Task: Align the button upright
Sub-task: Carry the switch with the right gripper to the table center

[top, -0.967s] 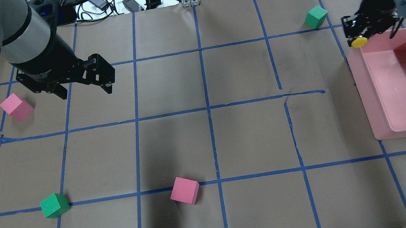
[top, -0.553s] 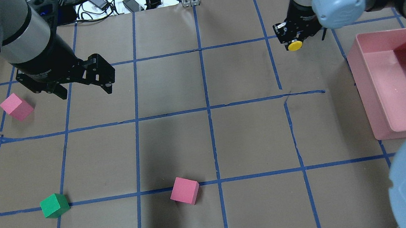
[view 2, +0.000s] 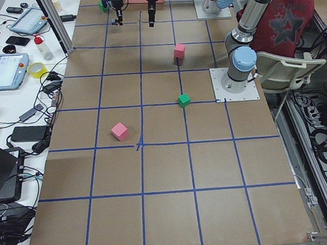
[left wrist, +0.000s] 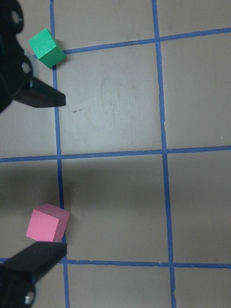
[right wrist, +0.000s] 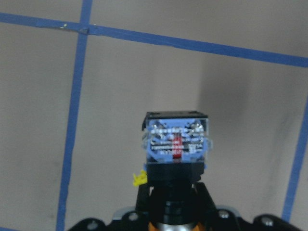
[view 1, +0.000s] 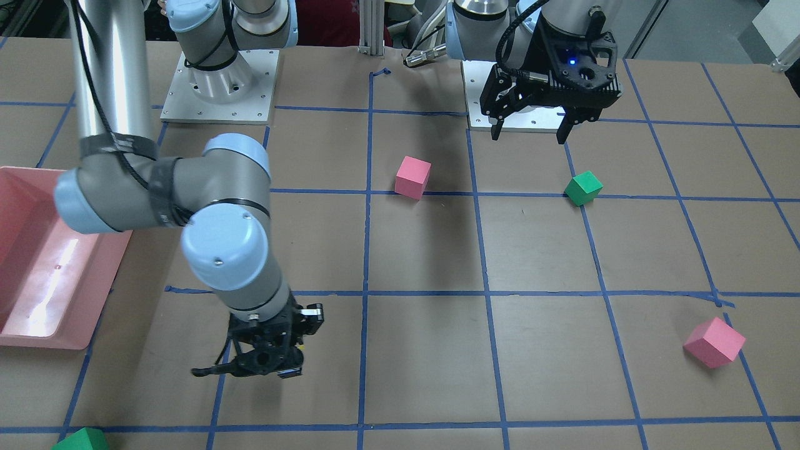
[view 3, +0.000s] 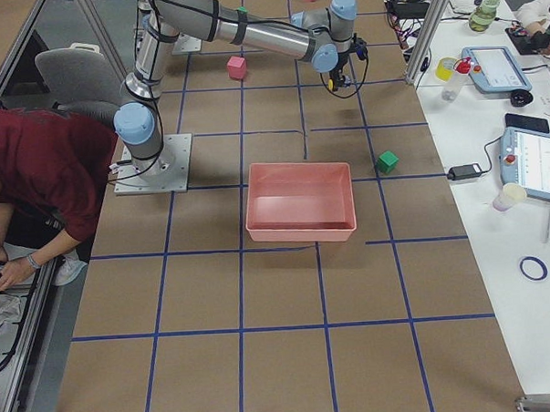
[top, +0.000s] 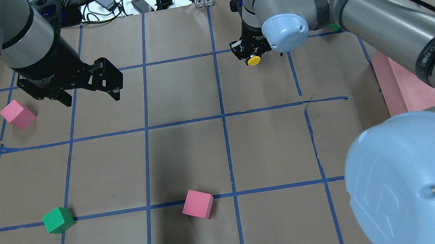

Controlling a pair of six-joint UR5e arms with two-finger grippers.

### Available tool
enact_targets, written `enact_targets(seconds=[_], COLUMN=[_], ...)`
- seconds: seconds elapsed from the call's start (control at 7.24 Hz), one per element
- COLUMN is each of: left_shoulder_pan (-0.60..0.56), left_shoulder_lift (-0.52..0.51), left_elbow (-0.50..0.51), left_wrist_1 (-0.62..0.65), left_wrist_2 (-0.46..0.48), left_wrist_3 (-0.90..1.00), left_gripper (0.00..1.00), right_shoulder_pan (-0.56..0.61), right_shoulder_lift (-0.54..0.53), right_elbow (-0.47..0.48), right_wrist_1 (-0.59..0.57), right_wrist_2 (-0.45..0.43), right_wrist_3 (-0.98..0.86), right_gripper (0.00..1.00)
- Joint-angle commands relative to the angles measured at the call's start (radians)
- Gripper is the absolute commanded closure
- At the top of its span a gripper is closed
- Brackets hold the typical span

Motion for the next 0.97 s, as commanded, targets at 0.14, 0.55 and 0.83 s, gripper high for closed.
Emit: enact_targets(seconds=[0.14,0.55,0.83], left_shoulder_pan=[0.0,0.0,0.0], left_shoulder_lift=[0.0,0.0,0.0], left_elbow=[0.0,0.0,0.0], left_wrist_1=[0.0,0.0,0.0], left_wrist_2=[0.0,0.0,0.0], left_wrist_3=[0.0,0.0,0.0], left_gripper=[0.0,0.0,0.0], right_shoulder_pan=[0.064,0.123,0.158], right_shoulder_lift=[0.083,0.121,0.121], right_elbow=[-0.075,-0.093,-0.08], right_wrist_1=[-0.037,-0.037,-0.032], right_wrist_2=[0.009,0.018,0.015], right_wrist_3=[0.104,0.209,0.267], right_gripper=[1.0,1.0,0.95])
